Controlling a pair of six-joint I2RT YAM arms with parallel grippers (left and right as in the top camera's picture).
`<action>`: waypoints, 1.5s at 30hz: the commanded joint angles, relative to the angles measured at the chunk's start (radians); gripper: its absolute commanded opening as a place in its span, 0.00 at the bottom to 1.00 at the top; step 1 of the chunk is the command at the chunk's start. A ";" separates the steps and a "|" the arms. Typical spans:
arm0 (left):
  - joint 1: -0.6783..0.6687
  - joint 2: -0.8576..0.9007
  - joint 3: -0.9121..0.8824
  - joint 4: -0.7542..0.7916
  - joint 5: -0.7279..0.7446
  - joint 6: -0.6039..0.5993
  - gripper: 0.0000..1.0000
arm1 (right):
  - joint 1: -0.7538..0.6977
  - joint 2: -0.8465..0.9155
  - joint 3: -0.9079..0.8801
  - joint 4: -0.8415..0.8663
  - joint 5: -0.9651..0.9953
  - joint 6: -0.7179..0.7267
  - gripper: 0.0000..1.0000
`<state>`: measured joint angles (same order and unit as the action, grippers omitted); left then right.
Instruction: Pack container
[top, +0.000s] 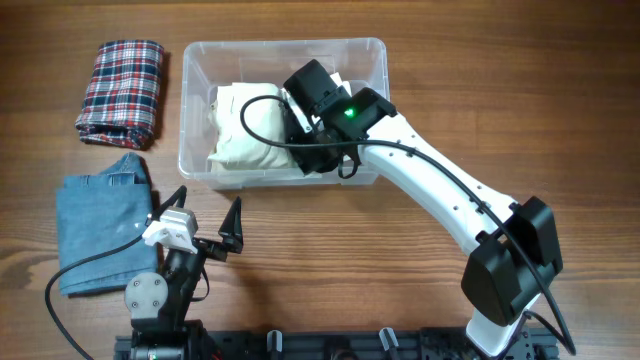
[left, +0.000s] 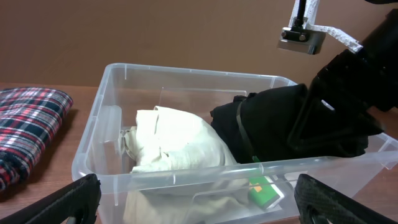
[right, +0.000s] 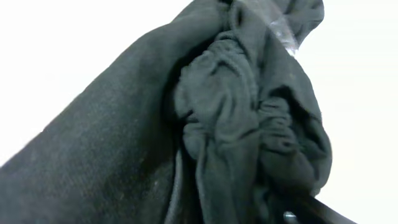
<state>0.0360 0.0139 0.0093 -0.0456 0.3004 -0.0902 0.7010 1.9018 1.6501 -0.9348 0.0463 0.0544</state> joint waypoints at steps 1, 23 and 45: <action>0.008 -0.007 -0.004 -0.004 -0.006 0.012 1.00 | 0.003 0.032 0.009 0.019 0.071 0.027 0.61; 0.008 -0.007 -0.004 -0.004 -0.006 0.012 1.00 | -0.003 -0.107 0.185 0.028 0.384 0.050 0.09; 0.008 -0.007 -0.004 -0.004 -0.006 0.012 1.00 | -0.003 -0.070 0.075 0.047 0.536 -0.031 0.06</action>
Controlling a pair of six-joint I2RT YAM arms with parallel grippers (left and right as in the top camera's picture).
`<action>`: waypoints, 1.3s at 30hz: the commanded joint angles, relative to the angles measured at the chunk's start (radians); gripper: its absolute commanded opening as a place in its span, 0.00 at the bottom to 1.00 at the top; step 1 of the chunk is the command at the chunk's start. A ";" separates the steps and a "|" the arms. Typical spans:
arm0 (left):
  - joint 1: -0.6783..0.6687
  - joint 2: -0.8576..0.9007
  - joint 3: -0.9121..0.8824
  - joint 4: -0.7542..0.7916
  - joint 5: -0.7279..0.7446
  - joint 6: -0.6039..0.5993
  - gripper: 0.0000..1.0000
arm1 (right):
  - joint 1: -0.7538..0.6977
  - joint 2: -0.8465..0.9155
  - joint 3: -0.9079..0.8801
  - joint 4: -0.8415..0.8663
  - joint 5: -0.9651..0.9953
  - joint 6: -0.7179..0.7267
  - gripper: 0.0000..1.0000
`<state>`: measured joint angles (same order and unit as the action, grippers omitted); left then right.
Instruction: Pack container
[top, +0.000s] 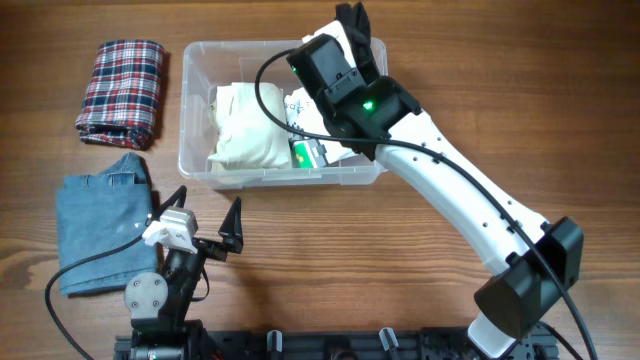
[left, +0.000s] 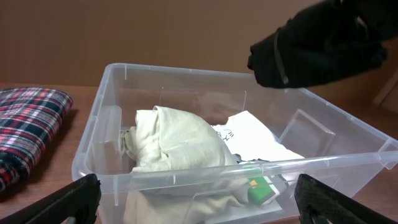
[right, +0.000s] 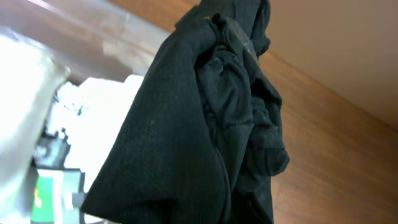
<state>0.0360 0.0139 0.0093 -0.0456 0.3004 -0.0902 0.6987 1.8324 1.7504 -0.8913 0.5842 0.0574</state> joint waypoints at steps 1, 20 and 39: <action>0.008 -0.007 -0.004 -0.004 -0.006 0.012 1.00 | -0.001 0.006 -0.035 0.000 -0.003 -0.034 0.06; 0.008 -0.007 -0.004 -0.004 -0.006 0.012 1.00 | -0.001 0.080 -0.061 -0.035 -0.010 -0.068 0.74; 0.008 -0.007 -0.004 -0.004 -0.006 0.012 1.00 | -0.002 -0.067 -0.061 -0.176 -0.121 0.083 0.83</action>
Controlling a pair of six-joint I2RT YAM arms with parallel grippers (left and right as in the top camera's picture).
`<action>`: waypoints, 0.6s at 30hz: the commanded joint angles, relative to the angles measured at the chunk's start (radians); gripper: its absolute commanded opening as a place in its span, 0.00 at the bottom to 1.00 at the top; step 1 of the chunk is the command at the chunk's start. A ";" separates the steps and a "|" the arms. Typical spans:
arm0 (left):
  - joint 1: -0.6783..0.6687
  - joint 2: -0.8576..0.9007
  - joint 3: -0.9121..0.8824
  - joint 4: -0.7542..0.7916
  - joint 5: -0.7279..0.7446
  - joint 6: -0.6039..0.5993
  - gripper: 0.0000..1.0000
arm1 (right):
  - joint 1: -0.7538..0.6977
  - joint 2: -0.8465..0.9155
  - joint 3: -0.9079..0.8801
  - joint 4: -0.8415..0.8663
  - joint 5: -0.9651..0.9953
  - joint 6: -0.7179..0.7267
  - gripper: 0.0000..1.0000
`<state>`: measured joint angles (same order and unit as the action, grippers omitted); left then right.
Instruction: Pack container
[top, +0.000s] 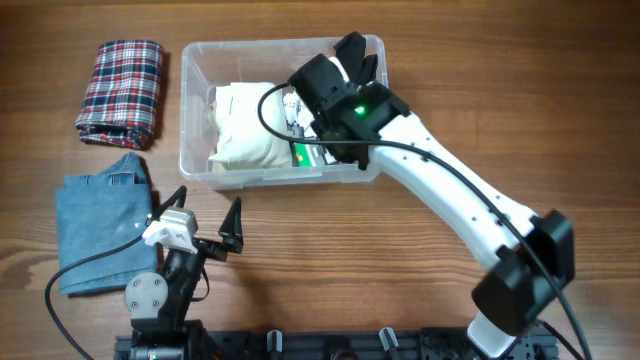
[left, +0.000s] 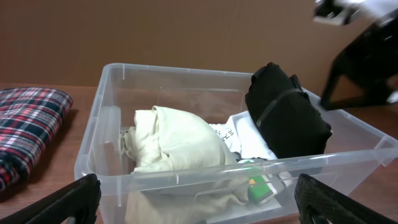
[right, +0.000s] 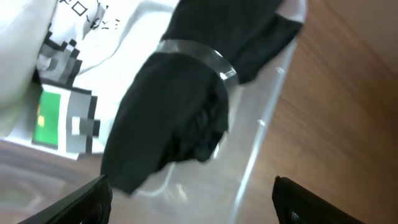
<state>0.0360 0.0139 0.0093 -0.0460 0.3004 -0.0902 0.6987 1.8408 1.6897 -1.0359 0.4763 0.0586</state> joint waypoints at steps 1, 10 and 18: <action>0.008 -0.007 -0.004 -0.003 -0.006 0.012 1.00 | -0.002 -0.087 0.000 -0.046 -0.013 0.097 0.83; 0.008 -0.007 -0.004 -0.003 -0.006 0.012 1.00 | -0.002 -0.172 0.000 -0.207 -0.003 0.267 0.82; 0.008 -0.007 -0.004 -0.003 -0.006 0.012 1.00 | -0.002 -0.209 0.000 -0.260 -0.074 0.339 0.81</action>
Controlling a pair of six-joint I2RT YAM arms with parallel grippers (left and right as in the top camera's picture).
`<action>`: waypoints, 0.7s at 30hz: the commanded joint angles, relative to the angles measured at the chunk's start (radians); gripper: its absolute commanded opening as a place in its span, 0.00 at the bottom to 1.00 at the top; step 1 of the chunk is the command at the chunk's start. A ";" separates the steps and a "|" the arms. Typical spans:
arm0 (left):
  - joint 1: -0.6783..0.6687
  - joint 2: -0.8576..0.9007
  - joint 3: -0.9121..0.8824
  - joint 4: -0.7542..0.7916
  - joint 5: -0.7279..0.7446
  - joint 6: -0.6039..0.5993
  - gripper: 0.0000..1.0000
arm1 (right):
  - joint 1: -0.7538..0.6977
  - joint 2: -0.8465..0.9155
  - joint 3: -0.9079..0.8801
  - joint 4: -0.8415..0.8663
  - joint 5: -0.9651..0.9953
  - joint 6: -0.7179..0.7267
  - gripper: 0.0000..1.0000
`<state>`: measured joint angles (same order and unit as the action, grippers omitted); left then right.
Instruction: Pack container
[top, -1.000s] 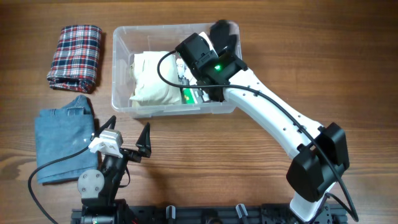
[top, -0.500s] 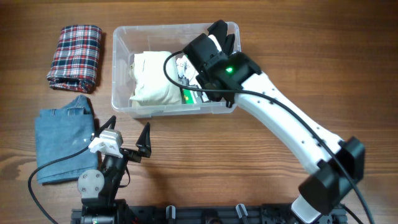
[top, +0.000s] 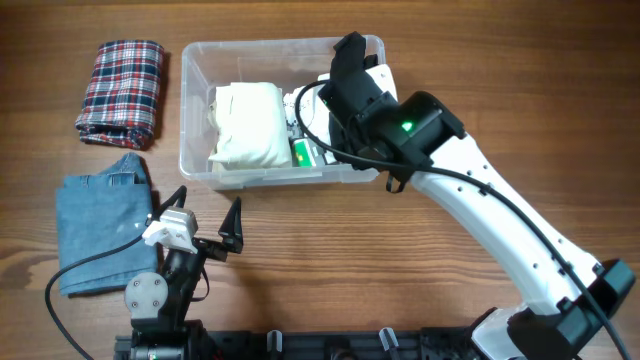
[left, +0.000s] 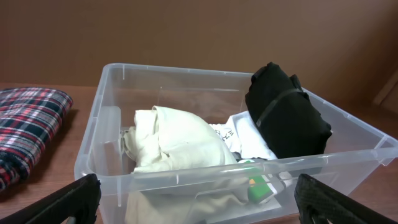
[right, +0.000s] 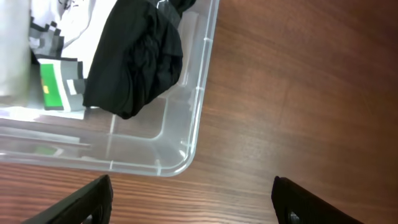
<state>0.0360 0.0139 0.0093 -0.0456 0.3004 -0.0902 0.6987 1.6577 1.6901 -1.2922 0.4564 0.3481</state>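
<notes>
A clear plastic container (top: 199, 62) holds a cream garment (top: 246, 122), a white printed shirt with a green patch (top: 303, 152) and a black garment bundle (left: 286, 118) at its right end. The black bundle (right: 134, 59) leans on the right wall. My right gripper (right: 189, 200) is open and holds nothing, above the container's near right corner and the bare wood beside it. Near the table's front edge my left gripper (top: 208, 210) stands open and faces the container (left: 93, 149).
A folded plaid cloth (top: 122, 90) lies left of the container, and folded blue jeans (top: 100, 235) lie at the front left beside my left arm. Bare wooden tabletop (top: 450, 60) stretches right of the container and in front of it.
My right gripper, open close over the black bundle inside the container, now stands farther back over the container's near right corner. The black bundle stays where it lay. The left arm has not moved.
My right gripper was shut on the black garment low in the container. Then it held the garment raised over the container's far right end. Then the bundle lay at the right end with the gripper open over it. Now the gripper is clear of it.
</notes>
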 joint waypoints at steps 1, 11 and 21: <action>0.008 -0.007 -0.004 -0.004 -0.006 0.012 1.00 | -0.002 -0.026 -0.001 -0.003 -0.062 0.050 0.79; 0.008 -0.007 -0.004 -0.004 -0.006 0.012 1.00 | -0.002 -0.025 -0.001 0.099 -0.124 0.063 0.75; 0.008 -0.007 -0.004 -0.004 -0.006 0.012 1.00 | -0.113 0.024 -0.001 0.513 -0.054 -0.097 0.16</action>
<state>0.0360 0.0139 0.0093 -0.0456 0.3004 -0.0902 0.6369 1.6524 1.6890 -0.8192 0.3717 0.2775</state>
